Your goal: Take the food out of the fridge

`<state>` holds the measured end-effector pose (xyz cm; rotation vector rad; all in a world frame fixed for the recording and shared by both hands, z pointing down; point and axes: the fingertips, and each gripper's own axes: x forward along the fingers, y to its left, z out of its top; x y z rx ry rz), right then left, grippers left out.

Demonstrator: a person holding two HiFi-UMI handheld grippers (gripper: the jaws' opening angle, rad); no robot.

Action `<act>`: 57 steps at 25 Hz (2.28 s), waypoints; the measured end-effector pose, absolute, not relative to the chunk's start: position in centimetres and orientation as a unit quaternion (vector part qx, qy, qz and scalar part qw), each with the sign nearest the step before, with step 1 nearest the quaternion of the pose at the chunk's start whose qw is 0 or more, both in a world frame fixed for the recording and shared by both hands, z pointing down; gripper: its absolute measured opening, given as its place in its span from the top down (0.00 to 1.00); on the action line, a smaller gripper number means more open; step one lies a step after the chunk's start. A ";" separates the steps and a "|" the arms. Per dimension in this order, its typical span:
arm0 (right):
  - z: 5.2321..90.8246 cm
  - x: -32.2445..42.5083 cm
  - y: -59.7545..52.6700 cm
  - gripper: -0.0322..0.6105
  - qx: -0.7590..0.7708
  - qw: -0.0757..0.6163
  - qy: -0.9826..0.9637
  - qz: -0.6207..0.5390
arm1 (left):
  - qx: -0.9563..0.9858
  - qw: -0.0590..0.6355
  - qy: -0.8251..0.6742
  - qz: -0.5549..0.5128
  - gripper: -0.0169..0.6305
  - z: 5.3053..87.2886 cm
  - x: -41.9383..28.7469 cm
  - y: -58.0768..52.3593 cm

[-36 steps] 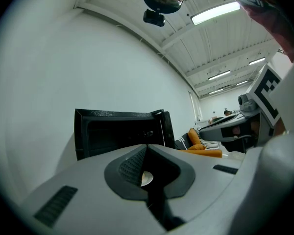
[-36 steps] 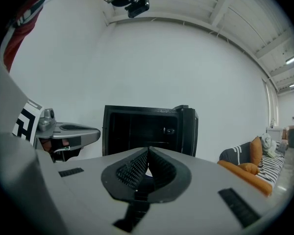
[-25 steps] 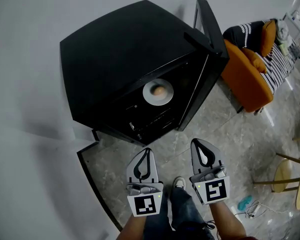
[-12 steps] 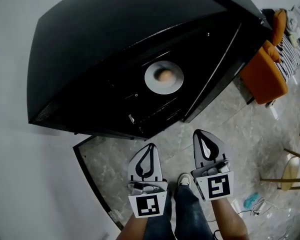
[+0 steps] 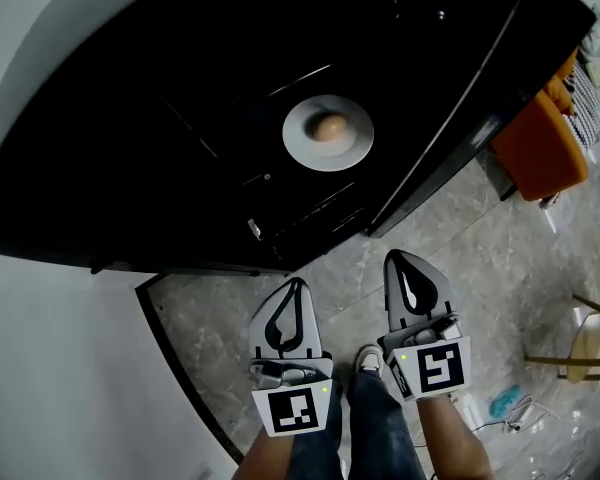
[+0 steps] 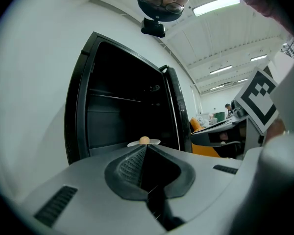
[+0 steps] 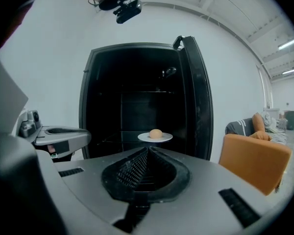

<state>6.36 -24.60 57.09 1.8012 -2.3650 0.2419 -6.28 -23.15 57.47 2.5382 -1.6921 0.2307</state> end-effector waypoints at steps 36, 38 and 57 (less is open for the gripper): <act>62.3 6.2 -38.2 0.78 0.431 -0.411 -0.608 0.525 | 0.824 0.024 -0.562 0.072 0.95 56.8 -7.5 -24.7; 62.4 6.1 -39.0 0.78 0.430 -0.415 -0.601 0.531 | 0.824 0.023 -0.562 0.071 0.95 56.8 -7.5 -24.7; 62.5 5.9 -40.8 0.88 0.420 -0.432 -0.576 0.552 | 0.820 0.033 -0.567 0.071 0.95 57.5 -7.8 -24.8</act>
